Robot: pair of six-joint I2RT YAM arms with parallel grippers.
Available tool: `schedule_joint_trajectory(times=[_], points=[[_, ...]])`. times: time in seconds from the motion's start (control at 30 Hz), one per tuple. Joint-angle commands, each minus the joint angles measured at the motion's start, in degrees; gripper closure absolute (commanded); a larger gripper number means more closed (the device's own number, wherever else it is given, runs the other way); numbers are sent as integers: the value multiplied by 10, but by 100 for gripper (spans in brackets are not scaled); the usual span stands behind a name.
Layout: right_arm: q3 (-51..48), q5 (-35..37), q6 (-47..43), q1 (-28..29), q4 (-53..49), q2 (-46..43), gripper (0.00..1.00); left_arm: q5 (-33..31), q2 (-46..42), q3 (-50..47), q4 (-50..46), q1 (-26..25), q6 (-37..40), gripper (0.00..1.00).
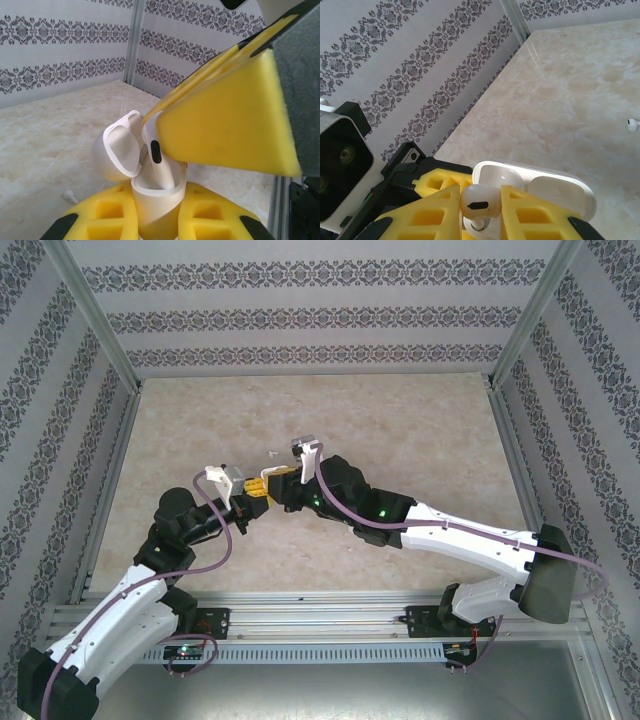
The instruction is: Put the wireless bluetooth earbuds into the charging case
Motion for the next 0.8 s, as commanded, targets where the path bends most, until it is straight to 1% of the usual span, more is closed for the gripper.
schedule_joint_trajectory(times=[0.0,0.3,0.5,0.57,0.77], points=[[-21,-6,15,2,-37,-10,78,-28,-10,12,100,-2,-14,100],[-24,-5,13,3,-42,-7,77,-33,-14,10,105,-2,-16,100],[-25,-11,7,5,-32,-3,81,-33,-12,10,108,-1,-15,100],[-26,-7,5,6,-30,-3,83,-32,-12,9,109,-1,-15,100],[-28,5,7,8,-11,-2,86,-34,-13,8,112,-2,-18,100]])
